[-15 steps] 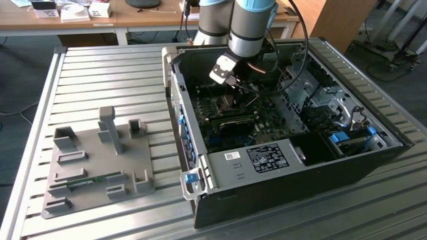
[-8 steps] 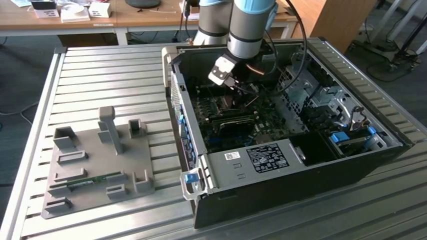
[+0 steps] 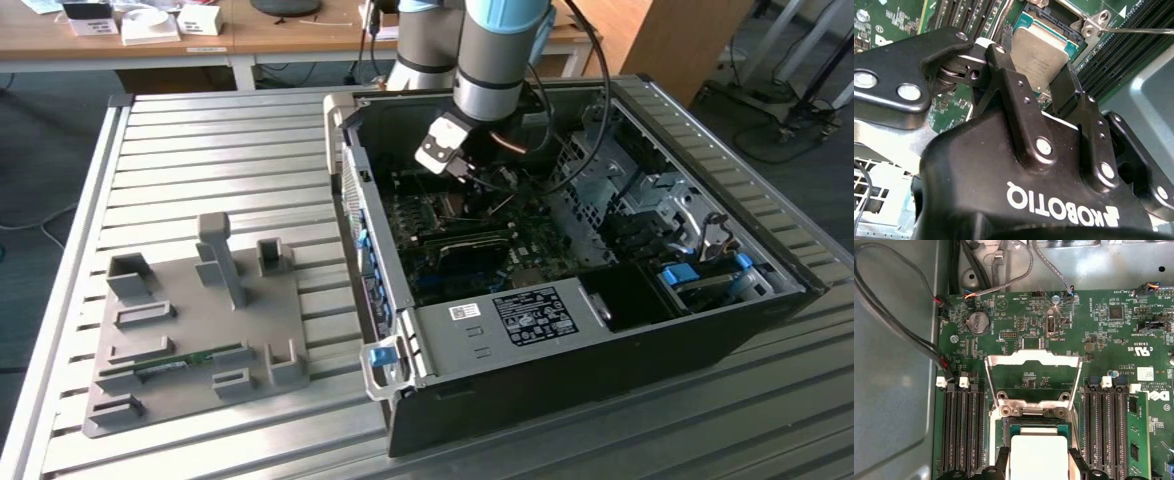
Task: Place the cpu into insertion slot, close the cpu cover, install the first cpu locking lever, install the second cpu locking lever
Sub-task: 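Place the cpu into insertion slot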
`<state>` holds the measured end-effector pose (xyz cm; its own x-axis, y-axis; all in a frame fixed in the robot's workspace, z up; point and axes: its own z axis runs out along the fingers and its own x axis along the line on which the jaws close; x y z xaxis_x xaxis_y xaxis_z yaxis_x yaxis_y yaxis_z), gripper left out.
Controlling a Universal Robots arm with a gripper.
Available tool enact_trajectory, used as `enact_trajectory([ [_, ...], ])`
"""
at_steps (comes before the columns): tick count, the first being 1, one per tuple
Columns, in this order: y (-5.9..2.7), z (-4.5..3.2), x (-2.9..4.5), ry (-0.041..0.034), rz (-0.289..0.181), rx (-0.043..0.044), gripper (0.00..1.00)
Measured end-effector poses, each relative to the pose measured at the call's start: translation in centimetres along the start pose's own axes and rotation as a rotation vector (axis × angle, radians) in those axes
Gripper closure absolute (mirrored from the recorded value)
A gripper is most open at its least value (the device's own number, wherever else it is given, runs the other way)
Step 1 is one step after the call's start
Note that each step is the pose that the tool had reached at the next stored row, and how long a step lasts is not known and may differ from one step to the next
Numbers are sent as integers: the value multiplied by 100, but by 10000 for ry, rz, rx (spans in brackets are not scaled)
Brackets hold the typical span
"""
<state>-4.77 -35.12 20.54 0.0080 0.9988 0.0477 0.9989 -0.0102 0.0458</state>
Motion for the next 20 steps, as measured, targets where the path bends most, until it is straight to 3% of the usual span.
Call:
enact_trajectory([
  [20,-9,54,-1,22,73,-4,46],
])
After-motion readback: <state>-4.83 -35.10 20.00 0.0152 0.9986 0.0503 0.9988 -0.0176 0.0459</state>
